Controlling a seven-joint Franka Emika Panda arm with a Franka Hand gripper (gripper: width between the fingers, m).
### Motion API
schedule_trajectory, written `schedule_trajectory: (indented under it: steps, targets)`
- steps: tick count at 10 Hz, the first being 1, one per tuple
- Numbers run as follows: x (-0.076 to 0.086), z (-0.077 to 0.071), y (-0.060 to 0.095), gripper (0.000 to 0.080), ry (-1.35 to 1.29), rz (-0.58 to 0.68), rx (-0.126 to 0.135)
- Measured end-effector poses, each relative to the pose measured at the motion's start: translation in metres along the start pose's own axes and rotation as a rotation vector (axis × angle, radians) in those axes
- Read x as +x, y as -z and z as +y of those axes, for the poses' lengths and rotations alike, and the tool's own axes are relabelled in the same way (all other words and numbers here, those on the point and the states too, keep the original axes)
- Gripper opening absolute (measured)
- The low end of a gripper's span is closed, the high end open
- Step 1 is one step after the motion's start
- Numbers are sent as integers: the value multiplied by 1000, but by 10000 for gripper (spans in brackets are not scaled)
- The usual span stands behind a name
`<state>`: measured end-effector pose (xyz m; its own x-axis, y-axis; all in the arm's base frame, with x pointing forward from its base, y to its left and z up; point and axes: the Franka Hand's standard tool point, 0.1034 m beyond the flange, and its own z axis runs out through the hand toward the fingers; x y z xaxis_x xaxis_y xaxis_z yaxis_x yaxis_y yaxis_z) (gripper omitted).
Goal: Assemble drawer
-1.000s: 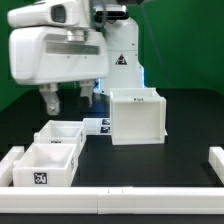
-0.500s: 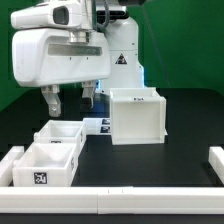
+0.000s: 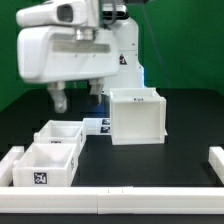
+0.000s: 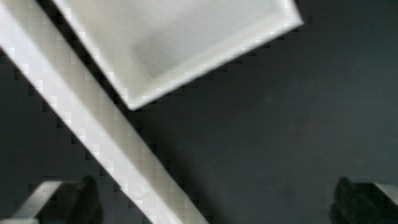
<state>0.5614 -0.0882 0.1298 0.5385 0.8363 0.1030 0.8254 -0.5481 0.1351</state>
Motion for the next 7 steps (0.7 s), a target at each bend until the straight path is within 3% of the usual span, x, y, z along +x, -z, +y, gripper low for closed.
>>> schedule_trajectory:
  steps: [1, 5, 7]
  targets:
    - [-8, 2, 0, 649, -3, 4, -4]
    - [-7, -2, -2, 649, -50, 3, 0]
    - [5, -25, 1, 649, -336, -17, 18]
